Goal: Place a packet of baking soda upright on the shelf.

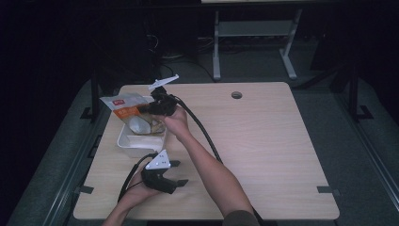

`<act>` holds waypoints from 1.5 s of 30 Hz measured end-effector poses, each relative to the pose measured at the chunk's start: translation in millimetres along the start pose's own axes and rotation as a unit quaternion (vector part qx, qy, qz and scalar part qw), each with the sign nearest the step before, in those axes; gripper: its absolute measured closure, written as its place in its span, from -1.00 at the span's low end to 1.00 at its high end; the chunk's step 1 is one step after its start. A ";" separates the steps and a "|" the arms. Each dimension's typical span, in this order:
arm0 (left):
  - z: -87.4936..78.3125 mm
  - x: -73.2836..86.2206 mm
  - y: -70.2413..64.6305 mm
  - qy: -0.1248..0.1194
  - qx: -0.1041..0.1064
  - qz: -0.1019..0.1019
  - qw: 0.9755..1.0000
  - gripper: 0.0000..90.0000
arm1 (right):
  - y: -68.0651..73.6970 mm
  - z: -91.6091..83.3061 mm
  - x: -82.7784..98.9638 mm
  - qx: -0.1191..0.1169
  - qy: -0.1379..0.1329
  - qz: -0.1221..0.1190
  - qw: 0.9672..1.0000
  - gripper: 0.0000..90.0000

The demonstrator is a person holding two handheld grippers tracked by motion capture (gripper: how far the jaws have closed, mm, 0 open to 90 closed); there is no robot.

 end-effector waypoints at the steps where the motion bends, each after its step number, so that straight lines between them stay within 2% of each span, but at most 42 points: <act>1: 0.0 0.0 0.0 0.000 0.001 0.000 1.000 -0.44 | -0.9 0.6 1.9 -0.002 -0.003 0.004 1.000 0.99; 4: -0.4 -0.9 -0.8 -0.003 0.004 0.002 1.000 -0.44 | -3.8 1.2 7.4 -0.006 -0.013 0.011 1.000 0.99; 10: 0.6 -0.9 -3.4 0.001 0.006 0.005 1.000 -0.44 | -9.4 -0.2 17.3 0.002 -0.020 0.017 1.000 0.96; 13: 0.6 -0.8 -3.6 0.001 0.005 0.006 1.000 -0.44 | -10.4 -2.6 18.9 0.013 -0.013 0.013 1.000 0.85; 15: 0.7 -0.8 -3.2 0.001 0.005 0.006 1.000 -0.44 | -10.8 -5.3 21.3 0.017 0.002 0.010 1.000 0.76; 19: 1.2 -0.5 -3.2 0.002 0.005 0.006 1.000 -0.44 | -10.9 -6.9 32.6 0.027 0.053 0.001 0.998 0.70; 22: 1.4 -0.7 -3.6 0.003 0.004 0.008 1.000 -0.44 | -10.9 -5.2 42.9 0.037 0.090 -0.008 0.995 0.67; 28: 2.0 -0.5 -3.6 0.004 0.003 0.008 1.000 -0.44 | -11.5 -5.1 57.5 0.047 0.129 -0.022 0.990 0.68; 32: 2.2 -0.5 -3.3 0.004 0.003 0.006 1.000 -0.44 | -12.5 -5.0 62.5 0.050 0.140 -0.031 0.988 0.76; 35: 2.3 -0.5 -3.3 0.004 0.002 0.006 1.000 -0.44 | -13.6 -4.6 64.4 0.048 0.141 -0.024 0.989 0.80; 39: 2.4 -0.6 -3.8 0.004 0.003 0.006 1.000 -0.44 | -16.0 -2.7 69.9 0.051 0.151 -0.024 0.987 0.85; 45: 2.6 -0.6 -3.3 0.004 0.003 0.006 1.000 -0.44 | -19.4 -2.8 76.5 0.049 0.144 -0.021 0.988 0.91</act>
Point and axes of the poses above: each handheld gripper's, and its own axes: z roughly forward along the jaws, x roughly out of its underside, y roughly to its left, the point moved 5 cm from there along z, roughly forward along the jaws, and after that the axes turned 15 degrees about -x, right-handed, at the moved point
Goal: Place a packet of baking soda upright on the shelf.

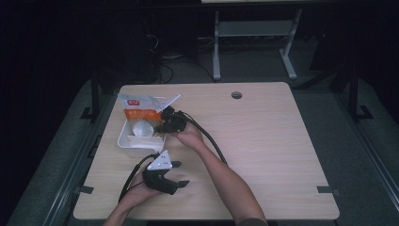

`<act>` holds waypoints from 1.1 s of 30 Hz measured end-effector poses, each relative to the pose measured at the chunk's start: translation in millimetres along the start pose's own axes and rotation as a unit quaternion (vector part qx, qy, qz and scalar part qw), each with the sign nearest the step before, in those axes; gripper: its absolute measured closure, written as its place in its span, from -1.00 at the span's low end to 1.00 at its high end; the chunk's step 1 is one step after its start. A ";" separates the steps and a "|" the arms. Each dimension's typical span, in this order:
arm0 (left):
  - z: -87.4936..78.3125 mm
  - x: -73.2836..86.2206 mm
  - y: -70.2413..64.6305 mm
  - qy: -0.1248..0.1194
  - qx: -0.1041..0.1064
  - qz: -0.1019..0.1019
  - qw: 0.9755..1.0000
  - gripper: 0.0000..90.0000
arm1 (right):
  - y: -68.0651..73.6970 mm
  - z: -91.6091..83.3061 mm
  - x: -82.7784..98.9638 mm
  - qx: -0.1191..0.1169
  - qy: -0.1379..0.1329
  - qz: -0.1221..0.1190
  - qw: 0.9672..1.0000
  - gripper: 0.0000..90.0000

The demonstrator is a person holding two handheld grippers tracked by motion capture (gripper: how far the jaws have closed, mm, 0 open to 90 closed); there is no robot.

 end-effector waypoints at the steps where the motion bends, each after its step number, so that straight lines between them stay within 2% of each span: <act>1: 0.1 0.0 0.0 0.000 0.000 0.000 1.000 -0.44 | -0.3 0.2 0.5 -0.001 -0.002 0.002 1.000 0.91; 4: 0.1 0.1 0.1 0.000 0.000 0.000 1.000 -0.44 | -0.8 -0.2 -0.1 -0.001 0.000 0.008 1.000 0.86; 7: -0.2 0.2 0.4 0.001 0.000 -0.002 1.000 -0.44 | 2.0 -1.4 -3.2 0.008 0.009 -0.001 1.000 0.77; 9: -0.3 0.2 0.7 0.000 0.000 -0.003 1.000 -0.44 | 2.4 -4.9 -5.3 0.008 0.002 -0.002 1.000 0.75; 13: -0.2 0.3 0.9 0.001 0.001 -0.004 1.000 -0.44 | 0.2 -13.6 -7.7 -0.005 -0.020 0.010 1.000 0.85; 17: -0.3 0.2 0.8 0.000 0.000 -0.004 1.000 -0.44 | 0.5 -11.7 -6.3 -0.010 -0.017 0.012 1.000 0.98; 24: 0.2 0.1 0.6 0.001 0.000 -0.002 1.000 -0.44 | -2.5 -9.7 -2.1 -0.012 -0.014 0.019 1.000 0.99; 33: 0.1 0.1 1.0 0.001 0.000 -0.005 1.000 -0.44 | -0.5 -15.1 -4.4 -0.026 -0.027 0.027 0.999 0.81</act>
Point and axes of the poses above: each handheld gripper's, and its own axes: z roughly forward along the jaws, x roughly out of its underside, y roughly to its left, the point moved 5 cm from there along z, roughly forward along the jaws, and after that the axes turned 15 degrees about -x, right-handed, at the moved point
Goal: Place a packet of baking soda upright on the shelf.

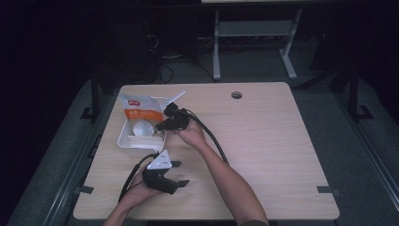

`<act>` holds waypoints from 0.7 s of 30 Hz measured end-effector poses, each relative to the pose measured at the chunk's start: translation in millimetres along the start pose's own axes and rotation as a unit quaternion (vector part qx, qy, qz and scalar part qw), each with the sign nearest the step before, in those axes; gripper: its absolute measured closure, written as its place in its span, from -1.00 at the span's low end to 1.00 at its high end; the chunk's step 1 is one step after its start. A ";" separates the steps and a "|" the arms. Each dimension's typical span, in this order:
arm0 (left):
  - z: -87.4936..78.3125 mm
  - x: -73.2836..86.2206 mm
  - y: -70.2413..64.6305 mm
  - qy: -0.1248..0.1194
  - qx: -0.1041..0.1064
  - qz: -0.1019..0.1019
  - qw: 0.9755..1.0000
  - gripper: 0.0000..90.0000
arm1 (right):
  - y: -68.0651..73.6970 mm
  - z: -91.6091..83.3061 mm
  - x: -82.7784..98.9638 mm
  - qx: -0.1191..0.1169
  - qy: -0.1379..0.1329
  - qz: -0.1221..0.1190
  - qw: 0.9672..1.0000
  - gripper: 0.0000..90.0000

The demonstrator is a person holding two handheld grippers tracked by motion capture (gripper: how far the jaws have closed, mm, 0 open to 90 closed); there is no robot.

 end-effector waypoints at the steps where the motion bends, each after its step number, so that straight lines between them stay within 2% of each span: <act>1: 0.1 0.0 0.2 0.000 0.000 0.001 1.000 -0.44 | 0.4 -2.0 -0.8 -0.002 -0.003 0.000 1.000 0.80; 14: 1.1 -0.4 -0.7 0.002 -0.003 0.002 1.000 -0.44 | 5.7 -26.9 0.1 -0.023 -0.022 0.011 0.999 0.58; 17: 1.5 -0.4 -0.6 0.002 -0.003 0.001 1.000 -0.44 | 5.4 -32.9 2.1 -0.019 -0.026 0.010 0.999 0.53; 21: 1.6 -0.6 -1.2 0.002 -0.003 0.000 1.000 -0.44 | 5.8 -41.2 4.4 -0.028 -0.037 0.020 0.999 0.49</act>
Point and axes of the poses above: each handheld gripper's, and its own axes: z roughly forward along the jaws, x roughly out of its underside, y roughly to its left, the point moved 5 cm from there along z, roughly forward along the jaws, and after that the axes turned 15 degrees about -x, right-handed, at the moved point
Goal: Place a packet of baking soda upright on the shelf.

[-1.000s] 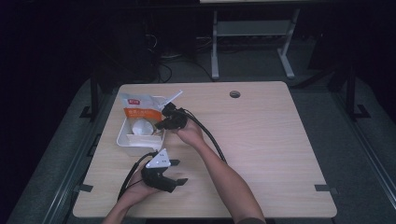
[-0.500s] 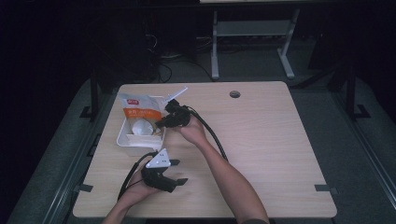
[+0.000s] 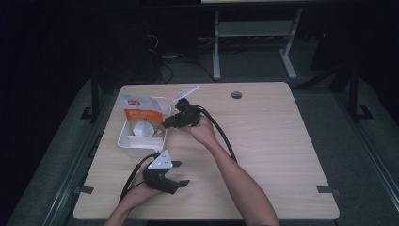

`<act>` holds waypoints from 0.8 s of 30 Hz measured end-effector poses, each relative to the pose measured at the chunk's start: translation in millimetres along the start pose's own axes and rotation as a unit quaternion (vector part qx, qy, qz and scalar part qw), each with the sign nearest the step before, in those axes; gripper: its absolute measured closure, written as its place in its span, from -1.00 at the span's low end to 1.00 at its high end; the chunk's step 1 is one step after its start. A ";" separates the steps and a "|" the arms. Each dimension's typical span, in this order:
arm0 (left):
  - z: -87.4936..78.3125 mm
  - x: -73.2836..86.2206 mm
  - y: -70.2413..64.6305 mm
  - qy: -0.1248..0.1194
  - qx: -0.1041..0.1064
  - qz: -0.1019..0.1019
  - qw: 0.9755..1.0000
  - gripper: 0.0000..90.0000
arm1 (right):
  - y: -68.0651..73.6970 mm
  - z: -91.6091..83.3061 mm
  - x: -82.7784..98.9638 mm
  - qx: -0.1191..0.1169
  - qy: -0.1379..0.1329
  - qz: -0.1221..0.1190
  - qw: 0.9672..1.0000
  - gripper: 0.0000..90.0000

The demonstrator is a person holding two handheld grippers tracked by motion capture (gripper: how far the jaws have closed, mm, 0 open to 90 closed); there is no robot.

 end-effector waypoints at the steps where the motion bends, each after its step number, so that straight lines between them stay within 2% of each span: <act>1: 0.0 -0.1 -0.2 0.000 0.000 0.000 1.000 -0.44 | 0.4 -2.2 0.2 0.000 -0.001 0.000 1.000 0.48; 11: 0.1 -0.2 0.3 0.000 -0.002 0.000 1.000 -0.44 | 5.5 -21.8 4.5 -0.005 -0.012 0.001 1.000 0.36; 24: 0.8 0.2 0.7 0.002 -0.001 -0.002 1.000 -0.44 | 9.1 -48.8 10.2 0.002 -0.022 0.006 1.000 0.21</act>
Point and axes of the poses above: each handheld gripper's, and its own axes: z roughly forward along the jaws, x roughly out of its underside, y roughly to its left, the point moved 5 cm from there along z, roughly forward along the jaws, and after that the axes turned 15 degrees about -x, right-handed, at the moved point
